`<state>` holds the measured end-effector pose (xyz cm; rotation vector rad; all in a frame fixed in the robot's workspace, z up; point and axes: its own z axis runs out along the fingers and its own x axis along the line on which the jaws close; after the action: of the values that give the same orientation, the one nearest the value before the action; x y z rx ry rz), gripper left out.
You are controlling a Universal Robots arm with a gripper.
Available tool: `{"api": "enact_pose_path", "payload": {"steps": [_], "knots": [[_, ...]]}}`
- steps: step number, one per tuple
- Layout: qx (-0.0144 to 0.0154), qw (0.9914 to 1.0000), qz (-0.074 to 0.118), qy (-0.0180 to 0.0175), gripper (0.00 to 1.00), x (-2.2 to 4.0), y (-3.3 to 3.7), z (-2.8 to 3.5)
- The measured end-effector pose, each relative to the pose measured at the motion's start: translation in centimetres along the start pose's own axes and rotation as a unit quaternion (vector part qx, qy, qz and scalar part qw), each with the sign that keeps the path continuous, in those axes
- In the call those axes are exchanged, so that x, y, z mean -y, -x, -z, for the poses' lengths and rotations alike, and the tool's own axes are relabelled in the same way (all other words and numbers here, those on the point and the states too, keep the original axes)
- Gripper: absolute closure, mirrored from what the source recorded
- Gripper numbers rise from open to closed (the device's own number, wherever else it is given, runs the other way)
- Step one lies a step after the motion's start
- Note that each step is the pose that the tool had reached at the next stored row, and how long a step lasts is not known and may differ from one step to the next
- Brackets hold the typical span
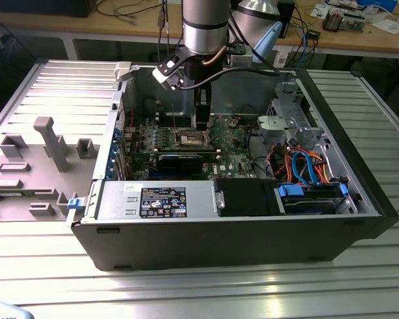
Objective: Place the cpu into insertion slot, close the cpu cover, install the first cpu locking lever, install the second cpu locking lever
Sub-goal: 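Place the cpu into insertion slot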
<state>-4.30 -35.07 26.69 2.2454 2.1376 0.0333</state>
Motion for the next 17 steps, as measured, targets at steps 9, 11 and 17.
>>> {"api": "enact_pose_path", "payload": {"steps": [9, 11, 17], "knots": [[0.0005, 1.0, 0.0, 0.0, 0.45, 0.02, 0.0, -0.15], [0.0005, 1.0, 0.0, 0.0, 0.45, 0.06, 0.0, -0.16], [0.0004, 1.0, 0.001, 0.0, 0.45, 0.27, 0.0, -0.53]]}}
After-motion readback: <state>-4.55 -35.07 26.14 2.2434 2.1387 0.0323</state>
